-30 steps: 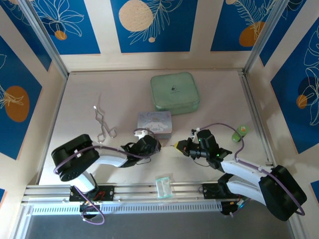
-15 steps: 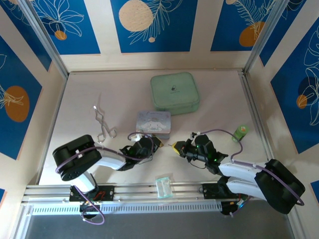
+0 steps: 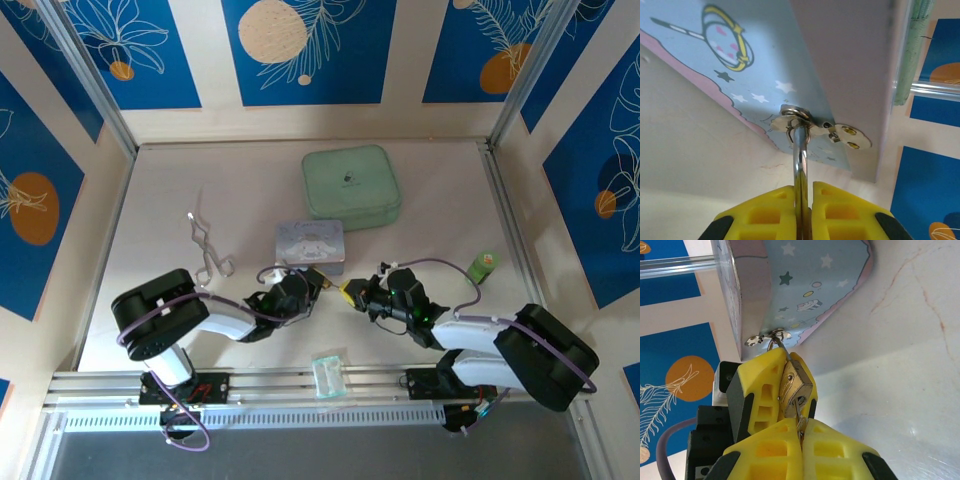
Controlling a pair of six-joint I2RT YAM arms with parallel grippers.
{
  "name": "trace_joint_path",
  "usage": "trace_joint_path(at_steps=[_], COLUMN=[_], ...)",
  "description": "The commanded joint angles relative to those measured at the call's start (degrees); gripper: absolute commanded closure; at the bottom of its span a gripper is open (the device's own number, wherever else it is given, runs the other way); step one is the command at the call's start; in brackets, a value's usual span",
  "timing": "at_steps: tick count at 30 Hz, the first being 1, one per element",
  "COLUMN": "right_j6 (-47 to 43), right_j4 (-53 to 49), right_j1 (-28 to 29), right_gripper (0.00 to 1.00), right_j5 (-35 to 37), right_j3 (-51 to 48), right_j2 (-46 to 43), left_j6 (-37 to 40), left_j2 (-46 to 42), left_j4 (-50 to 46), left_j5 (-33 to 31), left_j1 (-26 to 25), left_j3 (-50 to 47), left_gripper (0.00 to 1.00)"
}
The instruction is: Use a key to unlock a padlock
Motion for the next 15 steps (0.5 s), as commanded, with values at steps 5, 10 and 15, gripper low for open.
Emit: trace_joint_path(at_steps=[5,10,15], right_j6=[1.6,0.8,0.5], right_j4=[4.2,3.0,3.6], right_j1=[0.1,0.0,-0.2], right_gripper=[1.00,1.00,1.00], right_j5=[3.1,3.9,3.6], right_j3=[0.4,0.3,1.1], right_j2=[-0.3,-2.1,-1.4], left_j6=[-1.6,-2.1,-2.3], left_j2=[0.0,0.0,-0.1], left_j4=[5.2,5.0,6.3], left_j5=[-2.5,-1.9,-1.7], left_j1=[-0.5,-0.6,-1.2], left_j3=[3.5,4.1,4.7], left_gripper=[0.98,0.98,0.97])
